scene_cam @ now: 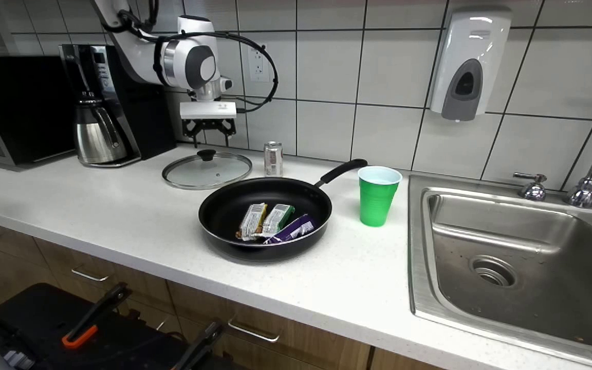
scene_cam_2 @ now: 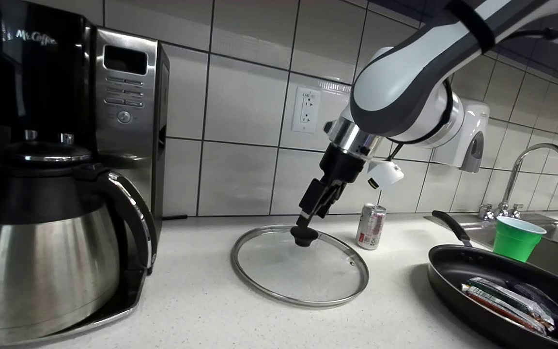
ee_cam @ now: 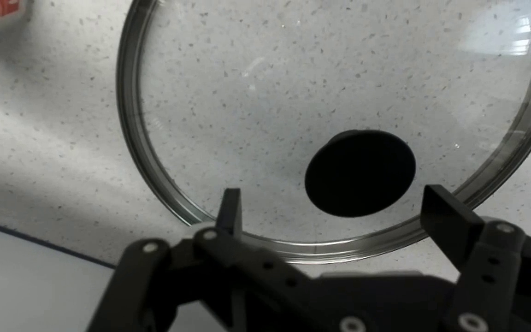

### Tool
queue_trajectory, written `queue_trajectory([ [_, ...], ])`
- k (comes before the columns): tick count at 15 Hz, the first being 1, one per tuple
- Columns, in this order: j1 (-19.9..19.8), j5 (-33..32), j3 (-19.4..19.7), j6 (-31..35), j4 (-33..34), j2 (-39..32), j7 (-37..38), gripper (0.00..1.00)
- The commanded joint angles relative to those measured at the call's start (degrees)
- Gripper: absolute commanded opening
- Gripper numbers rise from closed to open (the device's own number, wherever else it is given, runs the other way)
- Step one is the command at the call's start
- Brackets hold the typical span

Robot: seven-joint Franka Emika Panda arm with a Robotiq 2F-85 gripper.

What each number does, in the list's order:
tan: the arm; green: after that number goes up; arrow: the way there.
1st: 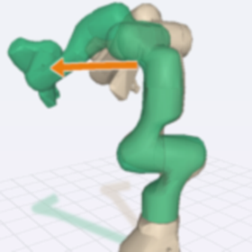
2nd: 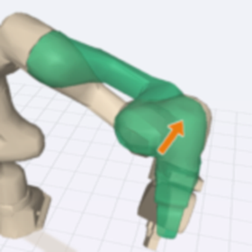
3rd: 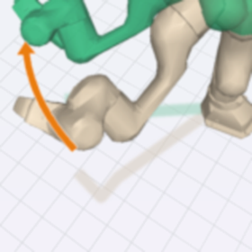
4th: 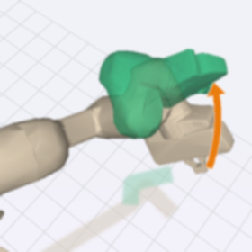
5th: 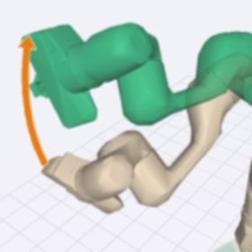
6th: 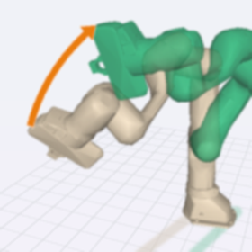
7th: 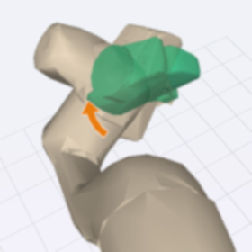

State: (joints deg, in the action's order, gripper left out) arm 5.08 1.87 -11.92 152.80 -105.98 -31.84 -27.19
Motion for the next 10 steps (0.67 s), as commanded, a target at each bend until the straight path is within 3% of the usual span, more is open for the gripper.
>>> queue_trajectory([
  [1, -0.7, -1.2, -1.7, -1.6, 3.4, -2.7, 0.3, 1.0],
  [10, -0.3, -2.1, -2.1, -1.7, 6.0, -5.8, 0.4, 1.0],
])
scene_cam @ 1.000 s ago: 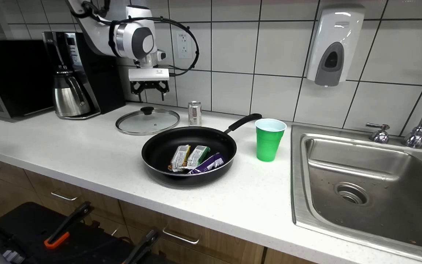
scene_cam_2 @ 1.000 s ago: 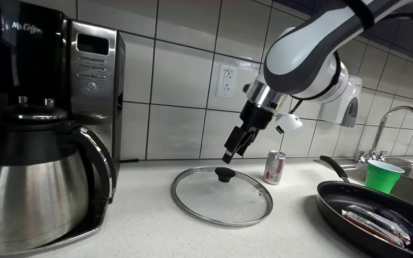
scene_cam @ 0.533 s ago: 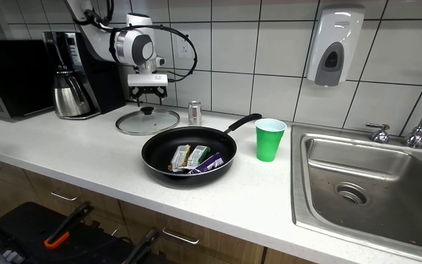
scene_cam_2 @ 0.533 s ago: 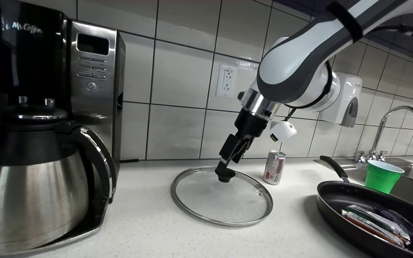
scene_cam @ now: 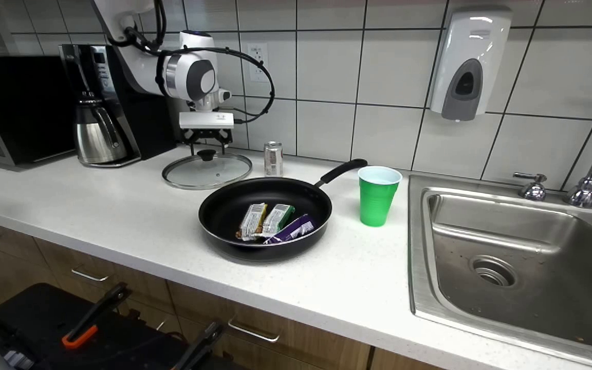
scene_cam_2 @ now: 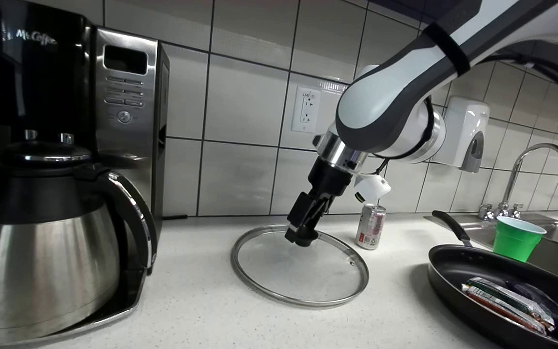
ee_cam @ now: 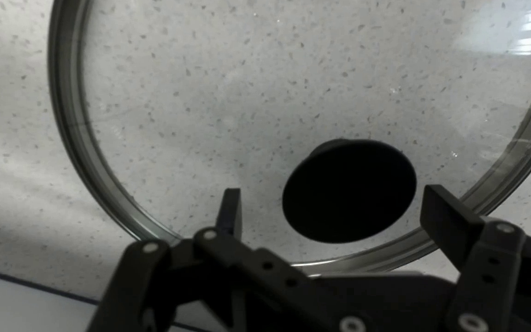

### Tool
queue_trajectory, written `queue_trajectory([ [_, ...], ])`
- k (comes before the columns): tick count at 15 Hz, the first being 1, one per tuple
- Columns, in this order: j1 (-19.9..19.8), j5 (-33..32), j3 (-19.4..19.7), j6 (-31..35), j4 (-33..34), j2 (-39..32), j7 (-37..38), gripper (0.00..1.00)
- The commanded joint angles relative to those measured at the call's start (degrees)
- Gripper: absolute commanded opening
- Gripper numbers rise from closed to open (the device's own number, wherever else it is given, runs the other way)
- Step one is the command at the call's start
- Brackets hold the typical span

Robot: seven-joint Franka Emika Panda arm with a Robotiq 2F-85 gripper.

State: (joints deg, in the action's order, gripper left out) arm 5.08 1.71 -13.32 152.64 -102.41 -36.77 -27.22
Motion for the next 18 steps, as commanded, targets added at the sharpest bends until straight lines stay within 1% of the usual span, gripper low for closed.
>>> queue_trajectory([
  [1, 0.0, -2.6, -0.4, -1.5, 2.5, -0.7, 0.6, 0.75],
  [2, 0.1, -3.2, -0.3, -1.6, 2.6, -0.6, 0.6, 0.74],
  [3, 0.1, -3.7, -0.3, -1.5, 2.7, -0.5, 0.6, 0.67],
  [6, 0.0, -3.8, -0.7, -1.9, 2.8, -0.4, 0.6, 0.42],
  [7, -0.2, -3.7, -1.0, -2.0, 2.8, -0.4, 0.4, 0.35],
  [10, -0.5, -3.4, -1.4, -2.2, 3.3, -0.6, -0.2, 0.21],
  [11, -0.5, -3.4, -1.5, -2.2, 3.4, -0.6, -0.3, 0.59],
  [12, -0.4, -3.5, -1.4, -2.2, 3.3, -0.5, -0.3, 0.55],
  [13, -0.3, -3.8, -1.1, -2.2, 3.2, -0.3, 0.0, 0.55],
  [15, -0.2, -4.1, -0.8, -2.1, 3.0, 0.1, 0.1, 0.68],
  [18, 0.4, -5.4, -0.1, -2.6, 2.9, 0.8, 0.6, 0.92],
])
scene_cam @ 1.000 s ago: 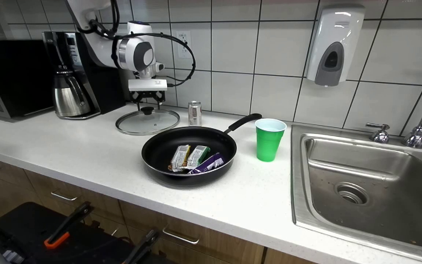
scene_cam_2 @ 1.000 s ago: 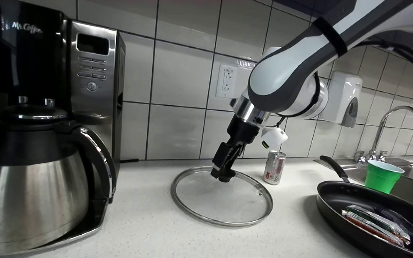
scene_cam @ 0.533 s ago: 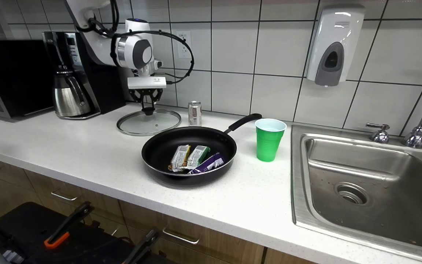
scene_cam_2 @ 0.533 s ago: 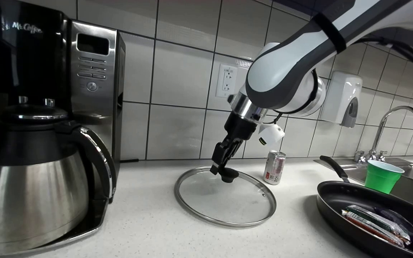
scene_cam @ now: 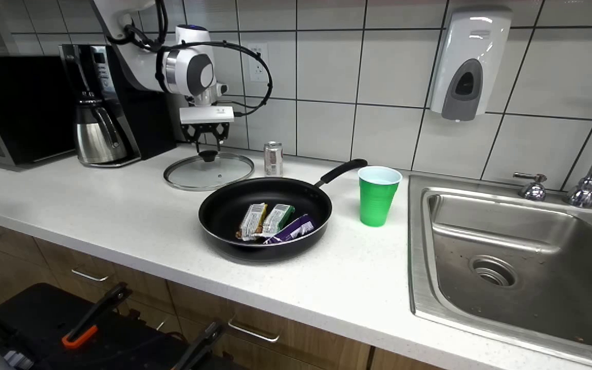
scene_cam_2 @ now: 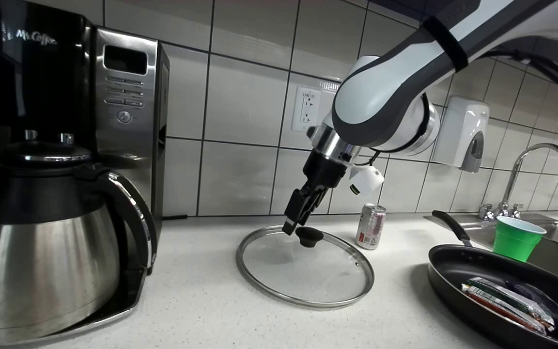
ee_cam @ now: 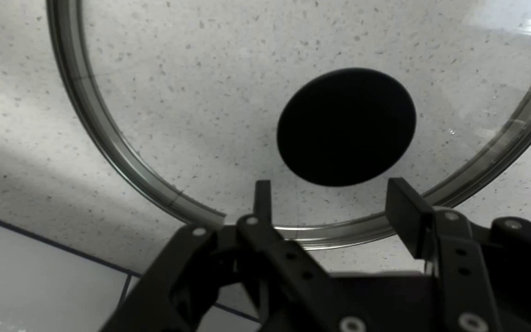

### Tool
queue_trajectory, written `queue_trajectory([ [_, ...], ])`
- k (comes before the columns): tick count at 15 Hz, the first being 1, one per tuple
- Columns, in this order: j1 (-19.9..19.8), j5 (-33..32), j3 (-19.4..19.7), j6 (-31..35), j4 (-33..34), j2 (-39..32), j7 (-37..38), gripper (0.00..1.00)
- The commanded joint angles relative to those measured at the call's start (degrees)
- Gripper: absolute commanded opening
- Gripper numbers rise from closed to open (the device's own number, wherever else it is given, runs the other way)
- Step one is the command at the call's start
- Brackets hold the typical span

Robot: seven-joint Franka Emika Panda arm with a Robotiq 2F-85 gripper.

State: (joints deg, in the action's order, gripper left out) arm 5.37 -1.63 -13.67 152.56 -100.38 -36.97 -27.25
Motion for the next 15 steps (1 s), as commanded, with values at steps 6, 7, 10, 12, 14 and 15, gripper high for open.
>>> queue_trajectory([
  [6, 0.1, -2.7, 0.6, -3.7, 0.0, 1.4, 1.3, 1.0],
  [7, 0.2, -2.7, 0.8, -4.3, 0.0, 1.5, 1.6, 1.0],
  [10, 0.2, -2.7, 1.3, -5.6, -0.6, 2.0, 2.2, 1.0],
  [12, 0.3, -2.7, 1.5, -6.5, -0.7, 2.1, 2.1, 1.0],
  [14, 0.2, -2.6, 1.4, -7.4, -0.6, 2.0, 1.9, 1.0],
  [15, 0.1, -2.4, 1.2, -7.7, -0.6, 1.9, 1.7, 1.0],
])
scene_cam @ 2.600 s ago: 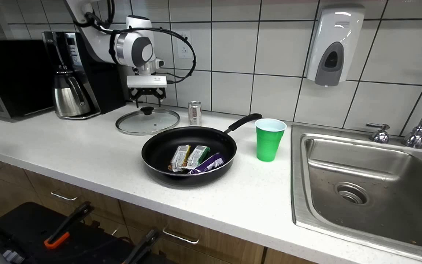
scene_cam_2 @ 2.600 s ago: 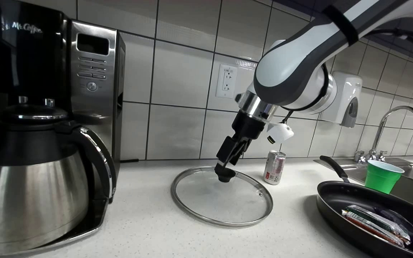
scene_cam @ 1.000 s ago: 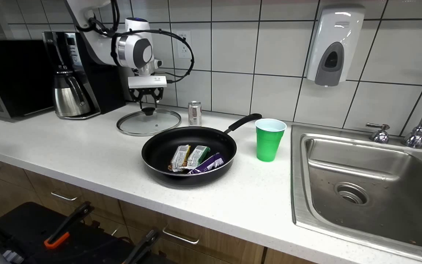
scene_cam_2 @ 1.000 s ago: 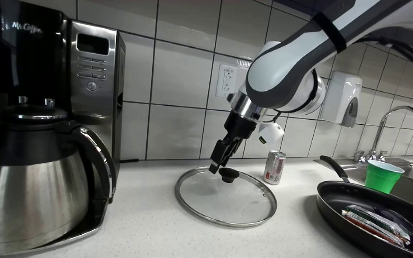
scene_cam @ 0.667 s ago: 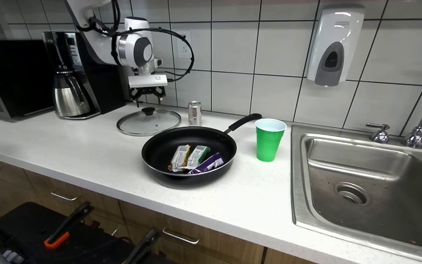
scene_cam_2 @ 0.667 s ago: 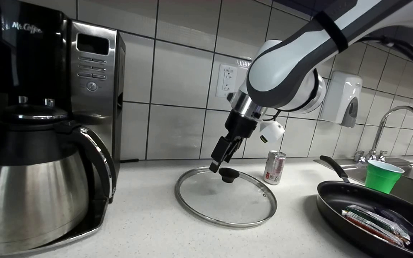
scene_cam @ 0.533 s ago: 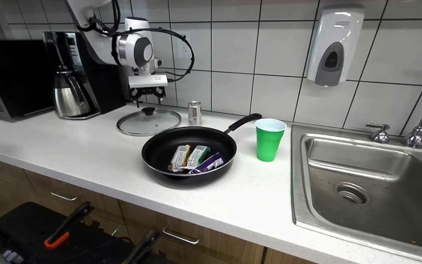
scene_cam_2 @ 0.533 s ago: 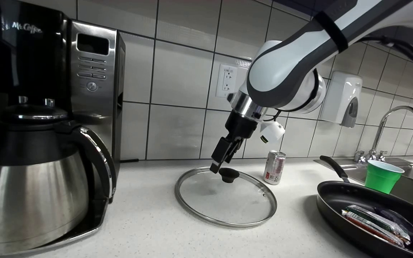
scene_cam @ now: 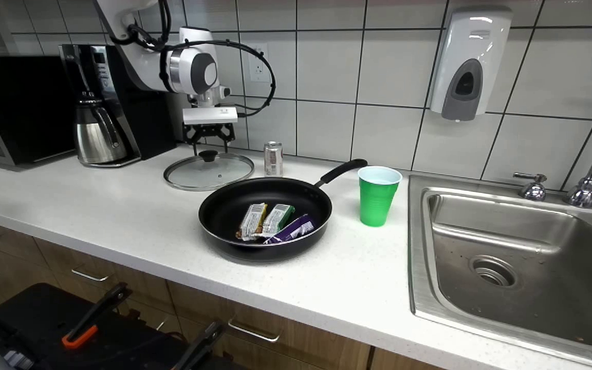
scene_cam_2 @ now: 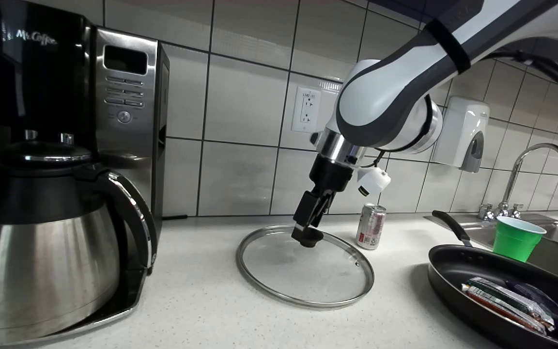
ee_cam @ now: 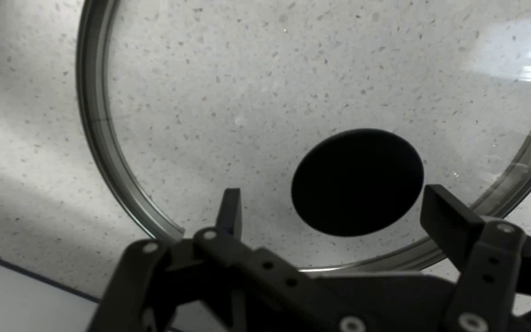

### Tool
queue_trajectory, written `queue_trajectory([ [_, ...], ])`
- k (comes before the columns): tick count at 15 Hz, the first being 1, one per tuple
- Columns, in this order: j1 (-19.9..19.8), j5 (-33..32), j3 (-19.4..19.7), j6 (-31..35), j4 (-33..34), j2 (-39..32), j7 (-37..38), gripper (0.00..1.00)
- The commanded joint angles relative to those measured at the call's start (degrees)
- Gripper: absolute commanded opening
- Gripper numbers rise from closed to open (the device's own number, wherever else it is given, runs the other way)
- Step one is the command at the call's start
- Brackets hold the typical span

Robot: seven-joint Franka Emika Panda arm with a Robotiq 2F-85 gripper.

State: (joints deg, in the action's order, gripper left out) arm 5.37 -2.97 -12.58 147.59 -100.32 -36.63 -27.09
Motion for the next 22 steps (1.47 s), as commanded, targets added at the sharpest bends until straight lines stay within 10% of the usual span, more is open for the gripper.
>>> queue_trajectory([
  [1, 0.1, -0.9, 0.1, -3.1, -0.6, 1.4, 1.5, 1.0],
  [7, 0.3, -1.1, 0.6, -5.0, -0.4, 1.5, 2.3, 1.0],
  [8, 0.4, -1.1, 0.5, -4.9, -0.4, 1.5, 2.2, 0.75],
  [14, 0.3, -1.1, 0.4, -4.7, -0.4, 1.5, 1.8, 0.39],
  [22, -0.4, -0.3, -1.4, -4.7, -1.3, 4.5, 0.0, 0.39],
])
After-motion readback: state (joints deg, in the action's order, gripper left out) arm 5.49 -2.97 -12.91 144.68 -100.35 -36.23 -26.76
